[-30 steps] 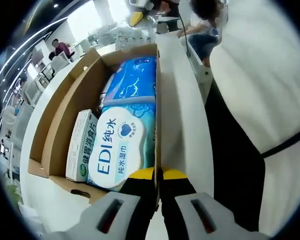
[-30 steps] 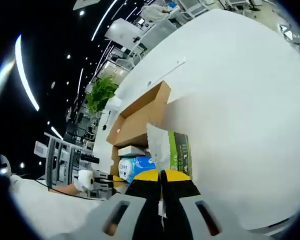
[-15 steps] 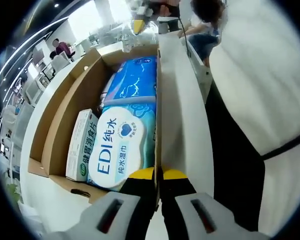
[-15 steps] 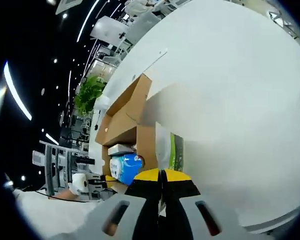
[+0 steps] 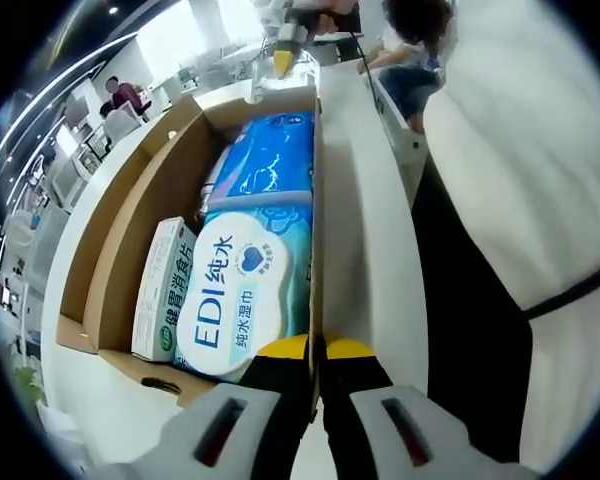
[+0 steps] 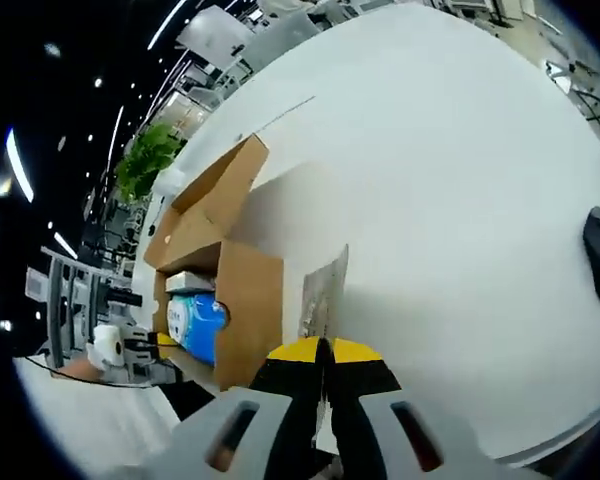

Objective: Operate the shoe box by opening the lid, removing the specified soft item, and placing it in the target area until the item is outside and the box remains undamaged.

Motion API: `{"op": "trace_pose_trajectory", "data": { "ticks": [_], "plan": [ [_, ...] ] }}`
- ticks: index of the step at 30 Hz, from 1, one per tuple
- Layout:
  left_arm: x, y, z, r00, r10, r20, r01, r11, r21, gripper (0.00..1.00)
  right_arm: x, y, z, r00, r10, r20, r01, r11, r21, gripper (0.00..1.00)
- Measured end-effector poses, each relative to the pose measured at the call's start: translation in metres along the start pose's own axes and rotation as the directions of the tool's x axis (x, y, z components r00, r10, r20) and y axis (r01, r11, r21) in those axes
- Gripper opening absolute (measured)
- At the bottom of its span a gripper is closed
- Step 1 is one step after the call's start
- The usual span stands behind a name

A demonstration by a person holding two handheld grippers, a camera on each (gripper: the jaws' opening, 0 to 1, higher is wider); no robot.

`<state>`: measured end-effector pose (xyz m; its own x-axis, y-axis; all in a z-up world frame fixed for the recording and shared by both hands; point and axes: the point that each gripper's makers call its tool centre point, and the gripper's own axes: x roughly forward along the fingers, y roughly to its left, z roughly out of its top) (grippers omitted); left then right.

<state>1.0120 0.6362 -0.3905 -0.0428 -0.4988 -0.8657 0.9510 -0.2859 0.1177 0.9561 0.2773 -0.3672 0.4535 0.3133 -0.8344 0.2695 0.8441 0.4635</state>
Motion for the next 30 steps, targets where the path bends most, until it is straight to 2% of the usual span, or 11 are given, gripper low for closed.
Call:
{"op": "trace_pose_trajectory", "data": {
  "ticks": [2,3,8,17,22,24,27,30],
  "plan": [
    [0.0,0.0,0.0,1.0,-0.001,-0.004,0.001,1.0,0.0,0.02,0.004,0.0,-0.001,0.999,-0.039,-0.008,0.039,0.998,-0.058,0.0],
    [0.0,0.0,0.0,1.0,-0.002,-0.004,0.002,1.0,0.0,0.02,0.004,-0.006,0.001,0.999,-0.048,-0.015,0.047,0.996,-0.08,0.0],
    [0.001,0.0,-0.001,1.0,-0.007,-0.009,0.007,1.0,-0.002,0.02,0.011,-0.004,-0.001,0.998,-0.068,-0.019,0.065,0.992,-0.107,0.0],
    [0.001,0.0,-0.001,1.0,-0.005,-0.014,0.005,1.0,-0.004,0.02,0.023,-0.023,-0.001,0.99,-0.142,-0.024,0.135,0.974,-0.184,0.0],
    [0.001,-0.001,0.0,1.0,-0.007,-0.014,0.007,1.0,-0.007,0.02,0.03,-0.027,-0.002,0.984,-0.177,-0.012,0.171,0.962,-0.215,0.0],
    [0.001,0.0,-0.001,1.0,-0.007,-0.014,0.007,1.0,-0.007,0.02,0.03,-0.02,-0.004,0.983,-0.183,-0.012,0.175,0.96,-0.22,0.0],
    [0.002,0.0,-0.002,1.0,-0.006,-0.017,0.006,1.0,-0.005,0.02,0.034,-0.026,-0.003,0.981,-0.195,-0.013,0.187,0.955,-0.228,0.0],
    [0.001,0.0,-0.001,1.0,-0.009,-0.018,0.009,1.0,-0.008,0.02,0.034,-0.032,-0.002,0.972,-0.236,-0.011,0.224,0.936,-0.273,0.0]
  ]
}}
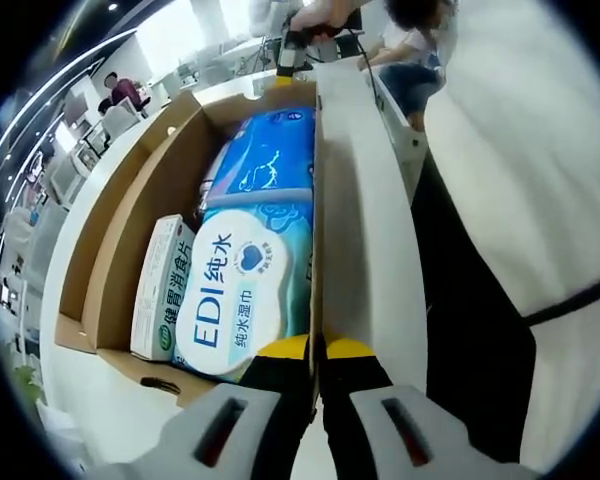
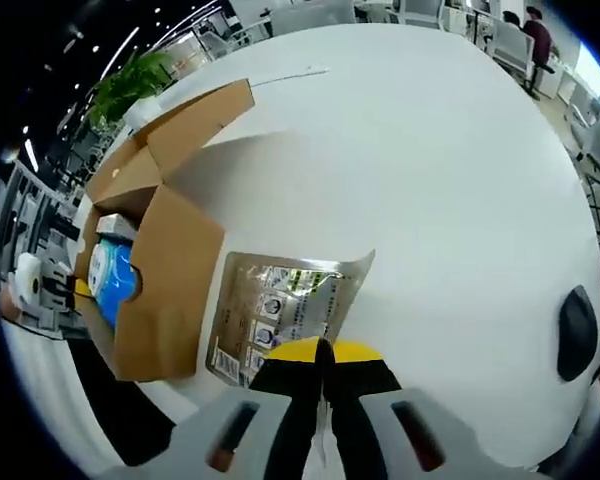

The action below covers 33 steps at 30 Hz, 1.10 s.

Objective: Operate the shoe box by opening the lid, removing the specified soft item, and placing it in the target area until the item is outside and the box remains undamaged.

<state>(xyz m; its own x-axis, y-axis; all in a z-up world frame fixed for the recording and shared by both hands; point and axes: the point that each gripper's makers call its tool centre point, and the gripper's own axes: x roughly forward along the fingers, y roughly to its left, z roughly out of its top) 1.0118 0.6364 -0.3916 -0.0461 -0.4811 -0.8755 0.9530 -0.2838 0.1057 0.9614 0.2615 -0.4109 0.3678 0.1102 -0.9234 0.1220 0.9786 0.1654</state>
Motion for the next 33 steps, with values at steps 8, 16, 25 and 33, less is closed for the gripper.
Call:
{"op": "trace_pose_trajectory", "data": {
  "ticks": [8,16,25,33],
  "plan": [
    [0.001,0.0,-0.001,1.0,-0.005,-0.006,0.005,1.0,0.002,0.02,0.004,-0.003,0.0,0.999,-0.031,0.009,0.031,0.999,-0.02,0.0],
    [0.0,0.0,0.0,1.0,-0.008,-0.009,0.008,1.0,0.005,0.02,0.007,-0.002,-0.003,0.999,-0.048,0.0,0.047,0.998,-0.039,0.01],
    [0.0,-0.001,-0.001,1.0,-0.019,-0.013,0.019,1.0,0.005,0.01,0.006,-0.004,-0.003,0.997,-0.078,0.029,0.08,0.994,-0.073,0.14],
    [0.0,0.0,-0.001,1.0,-0.017,-0.014,0.017,1.0,0.013,0.01,-0.004,-0.03,-0.001,0.984,-0.169,0.057,0.173,0.981,-0.085,0.19]
  ]
}}
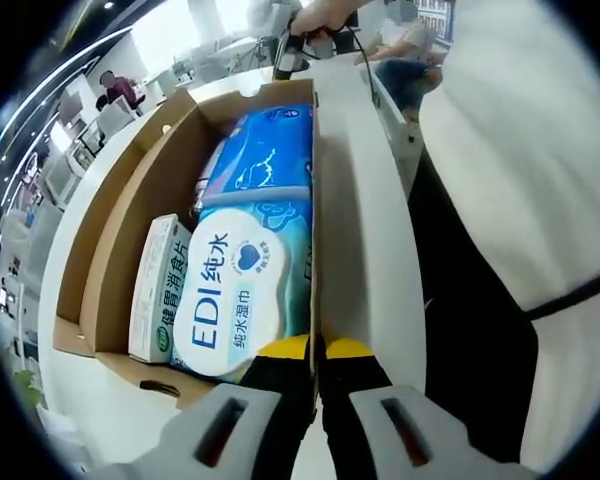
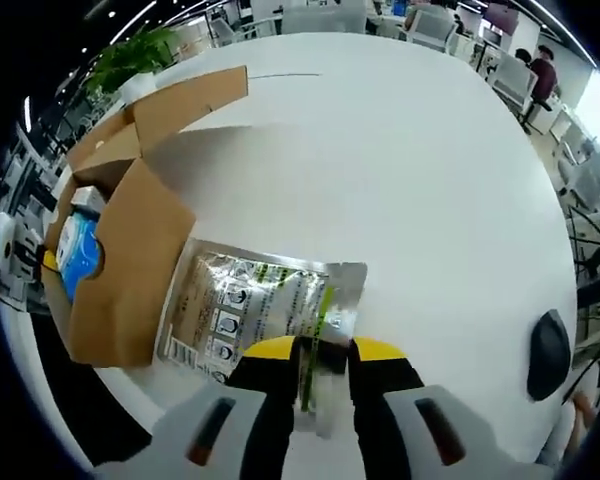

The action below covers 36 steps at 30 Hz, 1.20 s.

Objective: Operate the shoe box by opening the lid, removing the specified soft item, and placing it in the target area until the item is outside and the box remains undamaged.

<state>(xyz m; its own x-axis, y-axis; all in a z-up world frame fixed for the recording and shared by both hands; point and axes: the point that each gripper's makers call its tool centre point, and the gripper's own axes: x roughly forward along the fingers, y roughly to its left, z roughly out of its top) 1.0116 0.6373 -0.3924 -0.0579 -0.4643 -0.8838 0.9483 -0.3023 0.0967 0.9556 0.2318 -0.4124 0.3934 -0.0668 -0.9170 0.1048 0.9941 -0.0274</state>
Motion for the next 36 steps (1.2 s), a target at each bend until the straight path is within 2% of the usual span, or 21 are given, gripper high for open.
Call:
{"op": "trace_pose_trajectory", "data": {
  "ticks": [3,4,5,7,8,9,12,14,16,18,20,23,27,30,33,36],
  "plan": [
    [0.0,0.0,0.0,1.0,-0.001,0.001,0.001,1.0,0.0,0.01,-0.005,-0.002,0.006,0.998,-0.014,0.054,0.014,1.0,0.004,0.2],
    [0.0,0.0,0.0,1.0,-0.002,0.002,0.002,1.0,-0.001,0.01,-0.004,0.0,0.014,0.995,0.0,0.098,0.0,1.0,0.004,0.22],
    [0.0,0.0,0.0,1.0,-0.003,0.002,0.003,1.0,-0.001,0.01,-0.007,0.01,0.025,0.984,0.053,0.172,-0.051,0.999,-0.013,0.24],
    [0.0,0.0,0.0,1.0,-0.003,0.003,0.003,1.0,-0.002,0.01,-0.008,0.023,0.032,0.968,0.116,0.222,-0.116,0.993,-0.011,0.31],
    [0.0,0.0,0.0,1.0,-0.004,0.003,0.004,1.0,-0.001,0.01,-0.013,0.025,0.032,0.968,0.119,0.223,-0.116,0.993,-0.025,0.34],
    [0.0,0.0,0.0,1.0,-0.005,0.003,0.005,1.0,-0.002,0.01,-0.017,0.029,0.035,0.96,0.119,0.252,-0.111,0.993,-0.047,0.36],
    [0.001,0.0,0.0,1.0,-0.006,0.004,0.006,1.0,-0.005,0.01,-0.013,0.035,0.034,0.956,0.114,0.269,-0.106,0.993,-0.042,0.42],
    [0.001,0.0,-0.001,1.0,-0.006,0.005,0.006,1.0,-0.006,0.01,-0.012,0.053,0.033,0.946,0.131,0.297,-0.12,0.991,-0.057,0.47],
    [0.001,0.0,-0.001,1.0,-0.005,0.005,0.005,1.0,-0.008,0.01,-0.004,0.063,0.027,0.948,0.164,0.272,-0.148,0.986,-0.078,0.5],
    [0.002,0.0,-0.001,1.0,-0.005,0.005,0.005,1.0,-0.008,0.01,0.002,0.065,0.021,0.955,0.15,0.258,-0.126,0.986,-0.108,0.52],
    [0.002,0.0,-0.001,1.0,-0.006,0.005,0.006,1.0,-0.009,0.01,0.002,0.07,0.021,0.952,0.143,0.269,-0.114,0.986,-0.118,0.55],
    [0.002,0.0,-0.001,1.0,-0.004,0.006,0.004,1.0,-0.012,0.01,0.005,0.075,0.021,0.95,0.144,0.278,-0.117,0.987,-0.111,0.56],
    [0.001,0.0,0.0,1.0,0.0,0.006,0.0,1.0,-0.013,0.02,0.012,0.077,0.016,0.953,0.136,0.271,-0.124,0.99,-0.059,0.57],
    [0.001,0.0,0.0,1.0,0.0,0.004,0.0,1.0,-0.015,0.02,0.019,0.07,0.011,0.964,0.101,0.248,-0.09,0.994,-0.055,0.56],
    [0.002,0.0,0.0,1.0,0.002,0.004,-0.002,1.0,-0.016,0.02,0.026,0.07,0.006,0.964,0.119,0.236,-0.112,0.993,-0.043,0.56],
    [0.002,0.0,0.0,1.0,0.003,0.005,-0.003,1.0,-0.018,0.02,0.02,0.072,0.009,0.961,0.119,0.25,-0.11,0.993,-0.048,0.56]
  ]
}}
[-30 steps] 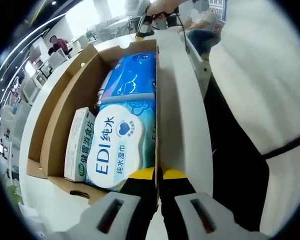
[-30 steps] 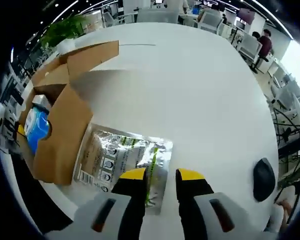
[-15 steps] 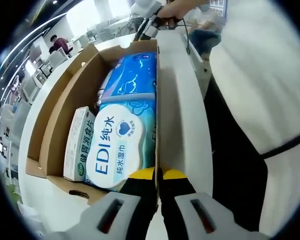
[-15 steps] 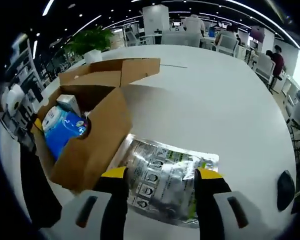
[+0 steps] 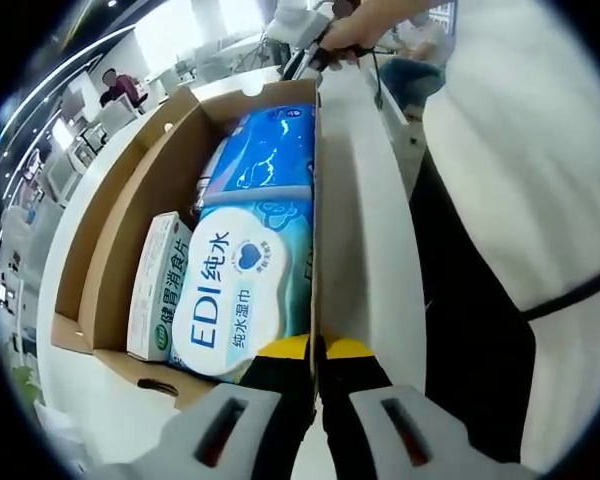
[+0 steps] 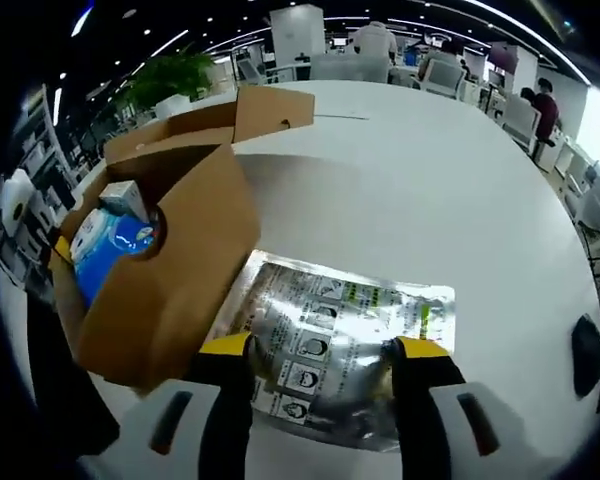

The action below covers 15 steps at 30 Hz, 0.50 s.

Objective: Operate the shoe box by opening the lid, removing the specified soft item, and placing it in the target area until the item is outside and the box remains undamaged.

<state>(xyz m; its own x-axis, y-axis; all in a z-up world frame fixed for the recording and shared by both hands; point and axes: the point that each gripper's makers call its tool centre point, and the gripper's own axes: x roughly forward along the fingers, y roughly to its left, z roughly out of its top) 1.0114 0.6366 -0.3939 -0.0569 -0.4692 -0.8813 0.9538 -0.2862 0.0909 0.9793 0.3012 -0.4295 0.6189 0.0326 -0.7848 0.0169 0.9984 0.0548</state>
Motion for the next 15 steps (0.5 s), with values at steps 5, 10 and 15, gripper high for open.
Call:
{"op": "trace_pose_trajectory", "data": {
  "ticks": [5,10,15],
  "plan": [
    [-0.0001,-0.0002,0.0001,1.0,-0.002,0.002,0.002,1.0,0.006,0.01,-0.0004,0.0031,0.0004,1.0,-0.018,0.006,0.018,0.999,-0.03,0.56],
    [-0.0005,0.0,0.0003,1.0,-0.019,0.001,0.019,1.0,0.024,0.01,-0.0006,-0.0026,-0.0017,0.999,-0.048,0.001,0.048,0.999,-0.002,0.56],
    [-0.0009,0.0003,0.0002,1.0,-0.025,0.005,0.025,0.999,0.024,0.01,-0.002,-0.0007,-0.0021,0.999,-0.054,0.0,0.054,0.998,0.011,0.56]
  ]
}}
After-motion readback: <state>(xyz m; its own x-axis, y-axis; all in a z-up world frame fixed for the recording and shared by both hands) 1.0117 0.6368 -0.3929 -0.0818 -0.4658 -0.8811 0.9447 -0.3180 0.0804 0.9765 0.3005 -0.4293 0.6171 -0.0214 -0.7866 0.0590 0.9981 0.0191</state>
